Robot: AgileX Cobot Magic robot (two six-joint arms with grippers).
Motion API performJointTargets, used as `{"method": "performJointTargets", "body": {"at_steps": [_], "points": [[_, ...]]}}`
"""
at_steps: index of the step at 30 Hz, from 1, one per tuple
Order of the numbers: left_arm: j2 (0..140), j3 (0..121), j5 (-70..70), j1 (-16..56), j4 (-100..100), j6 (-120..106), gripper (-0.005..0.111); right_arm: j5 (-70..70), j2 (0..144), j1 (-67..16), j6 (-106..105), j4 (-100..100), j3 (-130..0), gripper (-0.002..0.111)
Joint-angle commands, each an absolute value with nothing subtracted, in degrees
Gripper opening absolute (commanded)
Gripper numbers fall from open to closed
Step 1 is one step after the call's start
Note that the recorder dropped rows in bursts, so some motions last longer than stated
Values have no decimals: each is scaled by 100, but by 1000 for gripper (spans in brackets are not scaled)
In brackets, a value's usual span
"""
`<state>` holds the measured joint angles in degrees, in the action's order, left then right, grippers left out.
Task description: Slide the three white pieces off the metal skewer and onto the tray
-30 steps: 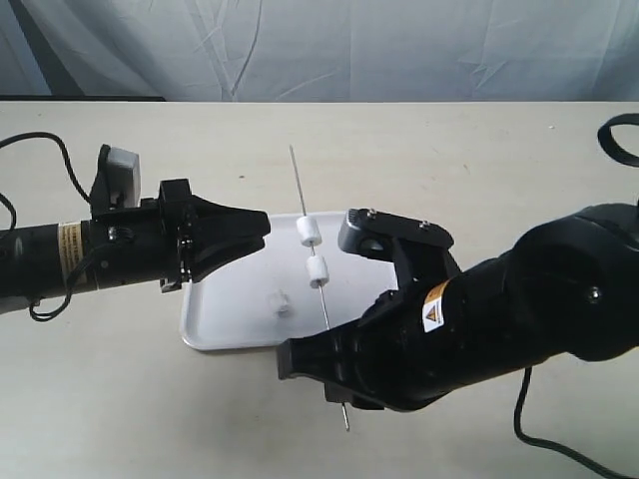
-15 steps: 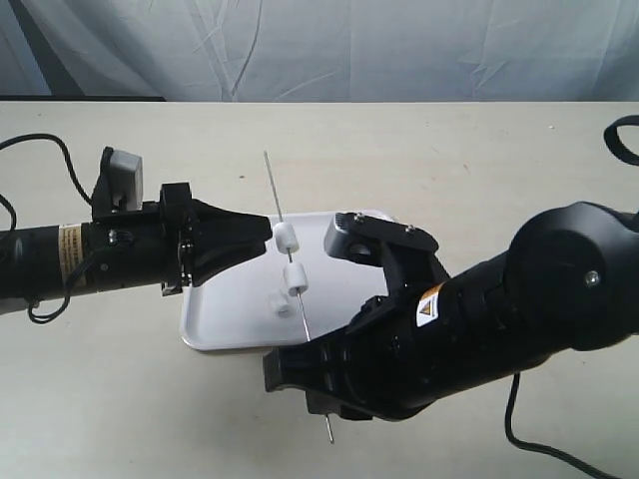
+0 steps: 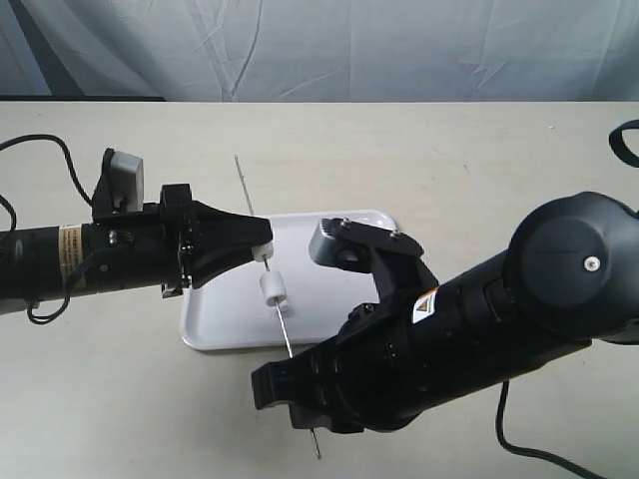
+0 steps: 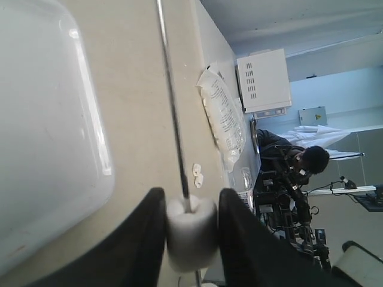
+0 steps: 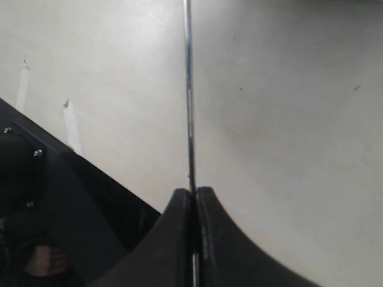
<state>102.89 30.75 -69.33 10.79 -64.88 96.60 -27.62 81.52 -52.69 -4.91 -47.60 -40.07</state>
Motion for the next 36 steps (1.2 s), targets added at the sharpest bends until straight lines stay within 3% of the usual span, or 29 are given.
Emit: {"method": "performJointTargets", "body": {"at_steps": [1, 3, 19, 36], "points": [[10266, 3078, -6996, 1093, -6511, 9697, 20, -2763, 8148, -5271, -558, -4785, -3998, -1], [10266, 3078, -6996, 1093, -6511, 9697, 12, -2763, 8148, -5271, -558, -4752, -3998, -1], [10266, 3359, -6996, 985, -5753, 9697, 12, -4087, 8137, -5271, -558, -4165, -3998, -1], [10266, 3387, -6996, -691, -6280, 9697, 12, -4010, 7679, -5271, -519, -4049, -3399, -1]]}}
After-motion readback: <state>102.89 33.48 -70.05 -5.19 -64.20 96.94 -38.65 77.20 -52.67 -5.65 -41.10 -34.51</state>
